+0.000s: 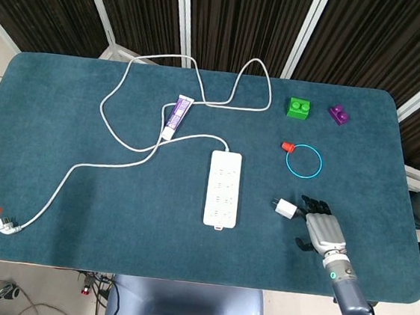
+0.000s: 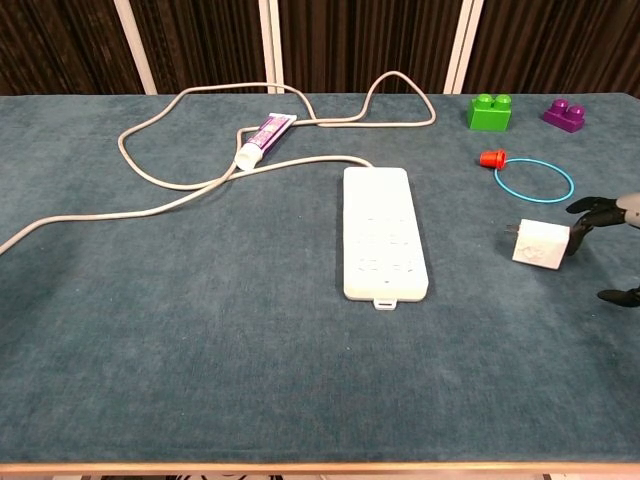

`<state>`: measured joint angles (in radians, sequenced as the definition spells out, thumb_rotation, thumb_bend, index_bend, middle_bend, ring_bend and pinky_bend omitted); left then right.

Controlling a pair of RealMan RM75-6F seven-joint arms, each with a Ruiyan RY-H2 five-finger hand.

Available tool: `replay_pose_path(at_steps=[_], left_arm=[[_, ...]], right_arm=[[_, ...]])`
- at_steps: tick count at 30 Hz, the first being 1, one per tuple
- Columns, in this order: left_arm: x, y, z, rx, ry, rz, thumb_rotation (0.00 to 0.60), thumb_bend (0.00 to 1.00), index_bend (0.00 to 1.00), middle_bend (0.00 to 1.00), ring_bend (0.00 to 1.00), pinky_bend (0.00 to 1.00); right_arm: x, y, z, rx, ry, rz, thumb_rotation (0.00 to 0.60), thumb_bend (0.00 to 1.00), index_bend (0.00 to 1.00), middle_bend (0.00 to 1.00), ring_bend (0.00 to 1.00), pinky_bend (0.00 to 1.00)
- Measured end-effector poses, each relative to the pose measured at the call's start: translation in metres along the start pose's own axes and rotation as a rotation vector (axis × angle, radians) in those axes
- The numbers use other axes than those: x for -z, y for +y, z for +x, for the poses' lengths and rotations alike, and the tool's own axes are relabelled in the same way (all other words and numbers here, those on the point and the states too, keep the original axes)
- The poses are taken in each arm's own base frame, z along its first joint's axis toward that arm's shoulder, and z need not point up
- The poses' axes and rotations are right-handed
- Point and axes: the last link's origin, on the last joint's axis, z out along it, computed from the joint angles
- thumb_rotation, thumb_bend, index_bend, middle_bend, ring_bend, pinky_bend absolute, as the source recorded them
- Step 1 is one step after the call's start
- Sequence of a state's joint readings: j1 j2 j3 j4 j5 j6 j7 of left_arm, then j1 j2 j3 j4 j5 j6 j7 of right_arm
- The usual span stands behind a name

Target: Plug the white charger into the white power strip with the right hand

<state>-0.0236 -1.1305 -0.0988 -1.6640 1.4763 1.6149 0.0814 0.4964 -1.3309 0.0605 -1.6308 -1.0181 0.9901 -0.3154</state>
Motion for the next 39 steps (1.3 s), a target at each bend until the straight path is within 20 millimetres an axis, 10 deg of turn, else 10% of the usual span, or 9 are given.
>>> replay_pose_path(at_steps=[24,31,39], left_arm=[[-0.001,-0.002,0.001,0.0,0.007,0.006,0.6,0.13,0.19,0.09,0.03,0.09],[-0.001,-0.002,0.0,-0.002,0.006,0.005,0.6,0.13,0.19,0.09,0.03,0.09],[0.0,-0.002,0.001,-0.001,0.006,0.01,0.6,0.13,0.2,0.09,0.03,0.09]], right_arm=[[-0.014,-0.022,0.019,-0.001,0.048,0.034,0.6,0.38,0.3,0.01,0.0,0.0],[-0.018,-0.026,0.034,-0.011,0.105,0.022,0.6,0.33,0.04,0.01,0.0,0.0],[-0.029,-0.022,0.045,-0.028,0.091,-0.06,0.6,0.24,0.01,0.0,0.0,0.0]])
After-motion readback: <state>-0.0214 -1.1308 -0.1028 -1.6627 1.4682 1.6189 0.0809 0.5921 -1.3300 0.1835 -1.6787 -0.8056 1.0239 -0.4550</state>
